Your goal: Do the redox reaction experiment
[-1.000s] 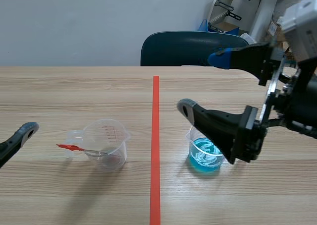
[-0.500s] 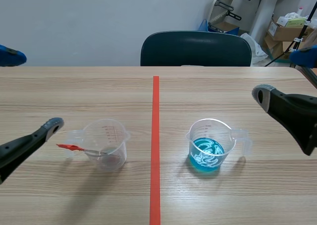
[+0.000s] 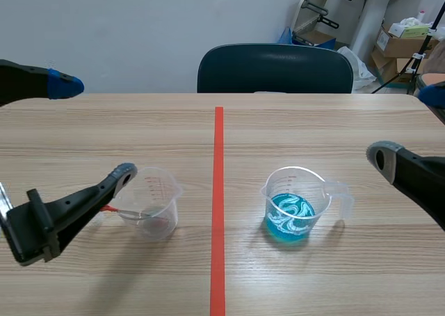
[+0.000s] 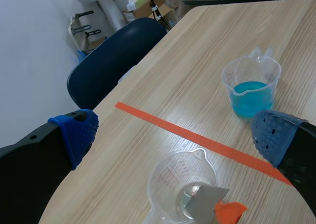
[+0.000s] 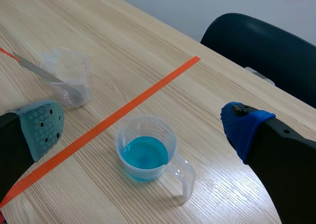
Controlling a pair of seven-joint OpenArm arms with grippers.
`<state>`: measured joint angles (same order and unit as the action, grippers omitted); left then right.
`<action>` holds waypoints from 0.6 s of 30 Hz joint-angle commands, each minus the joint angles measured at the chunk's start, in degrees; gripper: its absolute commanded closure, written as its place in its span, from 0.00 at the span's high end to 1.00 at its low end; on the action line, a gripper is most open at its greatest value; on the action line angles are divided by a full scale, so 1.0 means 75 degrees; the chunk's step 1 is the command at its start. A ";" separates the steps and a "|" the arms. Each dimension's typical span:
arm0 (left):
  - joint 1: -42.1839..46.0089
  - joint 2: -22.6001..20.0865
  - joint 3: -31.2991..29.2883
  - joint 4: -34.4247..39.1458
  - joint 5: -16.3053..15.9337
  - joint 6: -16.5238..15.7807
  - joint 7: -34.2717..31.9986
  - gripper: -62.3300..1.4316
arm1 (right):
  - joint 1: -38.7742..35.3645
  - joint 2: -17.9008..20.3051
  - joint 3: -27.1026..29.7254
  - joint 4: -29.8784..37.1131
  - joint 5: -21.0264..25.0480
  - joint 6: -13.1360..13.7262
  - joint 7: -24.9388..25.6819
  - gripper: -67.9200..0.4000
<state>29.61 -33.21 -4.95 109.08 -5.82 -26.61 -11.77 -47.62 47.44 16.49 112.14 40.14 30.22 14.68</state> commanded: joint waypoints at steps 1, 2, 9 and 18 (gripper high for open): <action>-0.0050 0.0219 0.0070 0.0061 -0.0082 0.0058 -0.0099 1.00 | 0.0125 0.0041 -0.0006 0.0029 0.0087 -0.0026 0.0117 1.00; -0.0093 0.0329 0.0114 0.0061 -0.0085 0.0102 -0.0096 1.00 | 0.0125 0.0041 -0.0006 0.0029 0.0087 -0.0026 0.0117 1.00; -0.0143 0.0766 0.0536 0.0061 -0.0090 0.0909 -0.0114 1.00 | 0.0125 -0.0026 -0.0006 0.0029 0.0085 -0.0029 0.0117 1.00; -0.0251 0.0764 0.0816 0.0061 -0.0385 0.1920 -0.0087 1.00 | 0.0128 -0.0530 -0.0006 0.0029 0.0052 -0.0032 0.0125 1.00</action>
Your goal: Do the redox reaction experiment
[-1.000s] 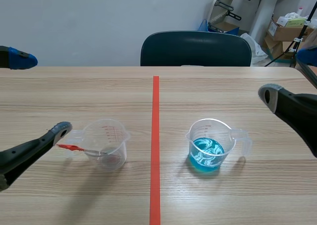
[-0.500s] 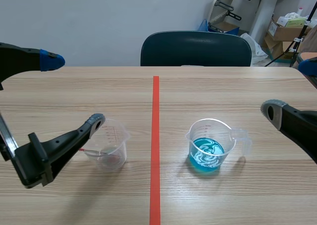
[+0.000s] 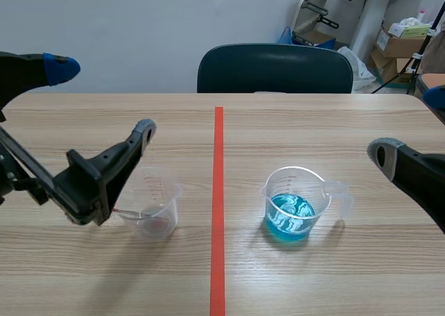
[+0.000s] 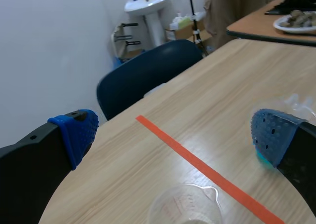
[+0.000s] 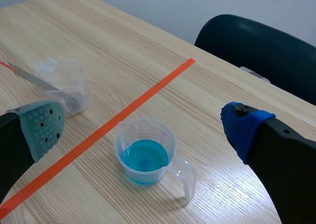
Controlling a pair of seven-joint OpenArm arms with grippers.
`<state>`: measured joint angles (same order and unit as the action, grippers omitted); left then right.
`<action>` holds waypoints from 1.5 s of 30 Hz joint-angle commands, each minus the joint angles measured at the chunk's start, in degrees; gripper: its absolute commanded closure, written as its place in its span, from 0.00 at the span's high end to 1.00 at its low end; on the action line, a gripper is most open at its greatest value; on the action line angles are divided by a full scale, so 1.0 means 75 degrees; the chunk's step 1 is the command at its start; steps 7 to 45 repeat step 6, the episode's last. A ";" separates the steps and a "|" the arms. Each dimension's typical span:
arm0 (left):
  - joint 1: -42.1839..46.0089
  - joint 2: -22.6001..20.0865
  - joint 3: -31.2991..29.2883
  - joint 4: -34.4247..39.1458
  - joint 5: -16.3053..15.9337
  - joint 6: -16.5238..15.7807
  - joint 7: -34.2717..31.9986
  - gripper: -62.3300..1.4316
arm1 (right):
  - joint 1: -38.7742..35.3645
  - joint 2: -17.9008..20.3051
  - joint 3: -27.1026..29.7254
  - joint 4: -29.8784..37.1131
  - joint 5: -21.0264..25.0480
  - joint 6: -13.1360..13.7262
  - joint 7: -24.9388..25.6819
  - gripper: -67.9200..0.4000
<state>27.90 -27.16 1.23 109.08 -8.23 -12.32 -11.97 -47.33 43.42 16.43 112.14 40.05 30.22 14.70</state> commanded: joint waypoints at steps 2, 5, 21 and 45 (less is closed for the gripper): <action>-0.0020 -0.0044 0.0006 0.0061 -0.0079 0.0154 -0.0061 1.00 | 0.0090 -0.0067 0.0003 0.0029 0.0061 -0.0029 0.0163 1.00; -0.0020 -0.0044 0.0006 0.0061 -0.0082 0.0175 -0.0085 1.00 | 0.0090 -0.0082 0.0003 0.0029 0.0061 -0.0029 0.0166 1.00; -0.0020 -0.0044 0.0006 0.0061 -0.0082 0.0175 -0.0085 1.00 | 0.0090 -0.0082 0.0003 0.0029 0.0061 -0.0029 0.0166 1.00; -0.0020 -0.0044 0.0006 0.0061 -0.0082 0.0175 -0.0085 1.00 | 0.0090 -0.0082 0.0003 0.0029 0.0061 -0.0029 0.0166 1.00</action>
